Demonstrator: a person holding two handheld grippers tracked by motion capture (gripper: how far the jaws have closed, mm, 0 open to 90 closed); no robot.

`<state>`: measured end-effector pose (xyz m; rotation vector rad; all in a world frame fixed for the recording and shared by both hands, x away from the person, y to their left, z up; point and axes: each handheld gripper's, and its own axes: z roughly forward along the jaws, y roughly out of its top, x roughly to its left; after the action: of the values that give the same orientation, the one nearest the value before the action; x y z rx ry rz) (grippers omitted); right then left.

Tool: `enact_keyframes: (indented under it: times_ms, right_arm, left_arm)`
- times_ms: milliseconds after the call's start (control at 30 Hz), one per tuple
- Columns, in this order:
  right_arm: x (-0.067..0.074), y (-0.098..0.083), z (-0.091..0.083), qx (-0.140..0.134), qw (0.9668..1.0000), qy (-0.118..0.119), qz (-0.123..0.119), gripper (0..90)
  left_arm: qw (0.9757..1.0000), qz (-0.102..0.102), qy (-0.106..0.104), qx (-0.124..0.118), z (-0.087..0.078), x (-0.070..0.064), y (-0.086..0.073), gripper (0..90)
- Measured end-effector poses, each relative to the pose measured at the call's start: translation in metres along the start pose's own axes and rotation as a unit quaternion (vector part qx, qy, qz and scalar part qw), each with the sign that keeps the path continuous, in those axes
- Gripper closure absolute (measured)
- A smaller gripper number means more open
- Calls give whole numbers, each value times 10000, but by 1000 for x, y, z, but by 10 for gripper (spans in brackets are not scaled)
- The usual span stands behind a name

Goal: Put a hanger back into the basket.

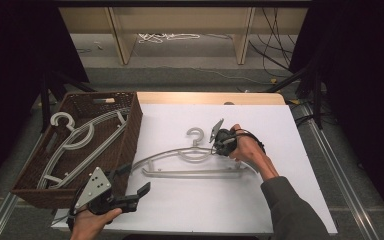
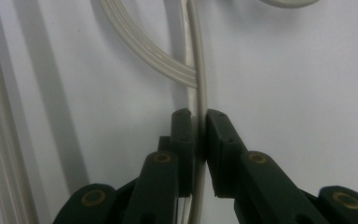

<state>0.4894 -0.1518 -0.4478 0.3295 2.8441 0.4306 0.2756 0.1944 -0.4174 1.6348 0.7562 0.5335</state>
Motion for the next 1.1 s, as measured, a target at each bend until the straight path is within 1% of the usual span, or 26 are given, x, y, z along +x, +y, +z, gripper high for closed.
enact_keyframes:
  times_ms: [33, 100, 200, 267, 300, 333, 367, 467, 533, 600, 633, 733, 767, 800, 833, 867, 933, 967, 1000, 1033, 1100]
  right_arm:
    - [2, 0, -4, -51, 10000, -45, -11, 823]
    - [6, 0, -12, -125, 9998, -131, -106, 823]
    - [13, -1, -19, -237, 9991, -286, -184, 824]
    - [16, -3, -22, -320, 9987, -321, -251, 824]
    - [18, -4, -23, -337, 9987, -317, -216, 824]
    - [19, -5, -25, -350, 9985, -342, -262, 824]
    - [19, -6, -26, -368, 9984, -354, -261, 824]
    - [20, -8, -33, -447, 9981, -350, -241, 824]
    - [21, -9, -38, -519, 9975, -396, -268, 824]
    - [24, -11, -44, -586, 9969, -436, -299, 824]
    - [25, -12, -47, -607, 9966, -455, -311, 824]
    - [30, -14, -55, -665, 9957, -529, -357, 824]
    - [33, -15, -58, -681, 9950, -596, -411, 824]
    - [35, -16, -60, -685, 9947, -663, -388, 824]
    - [36, -17, -63, -699, 9935, -772, -453, 824]
    - [38, -18, -65, -720, 9932, -792, -455, 824]
    - [43, -20, -69, -726, 9930, -826, -431, 824]
    - [46, -21, -71, -732, 9926, -851, -460, 824]
    - [48, -21, -73, -762, 9918, -880, -525, 824]
    - [51, -21, -75, -783, 9917, -872, -538, 824]
    - [57, -22, -78, -856, 9907, -894, -562, 824]
  left_arm:
    - [10000, 18, 17, 13, 0, 0, 1, 161]
    - [10000, -13, 47, -7, 1, -1, 3, 161]
    - [10000, 44, 42, -22, 4, -3, 6, 162]
    - [10000, 80, 21, -16, 7, -5, 8, 163]
    - [9999, 136, 2, 21, 9, -6, 9, 163]
    - [9999, 140, 6, 27, 11, -6, 9, 163]
    - [9998, 167, 1, 55, 12, -6, 10, 164]
    - [9998, 161, 51, 132, 17, -6, 13, 166]
    - [9994, 172, 113, 270, 22, -4, 16, 166]
    - [9990, 166, 100, 403, 29, -4, 20, 166]
    - [9986, 197, 108, 476, 31, -4, 22, 166]
    - [9965, 281, 121, 784, 43, -6, 29, 168]
    - [9961, 300, 160, 814, 46, -7, 31, 173]
    - [9951, 390, 221, 877, 51, -7, 34, 184]
    - [9941, 454, 237, 958, 56, -8, 37, 189]
    - [9934, 444, 209, 1040, 62, -10, 40, 186]
    - [9921, 539, 162, 1122, 72, -11, 45, 195]
    - [9914, 602, 151, 1150, 77, -12, 47, 201]
    - [9909, 620, 132, 1189, 83, -13, 48, 200]
    - [9897, 631, 79, 1281, 88, -14, 49, 200]
    - [9863, 682, -13, 1501, 98, -15, 50, 218]
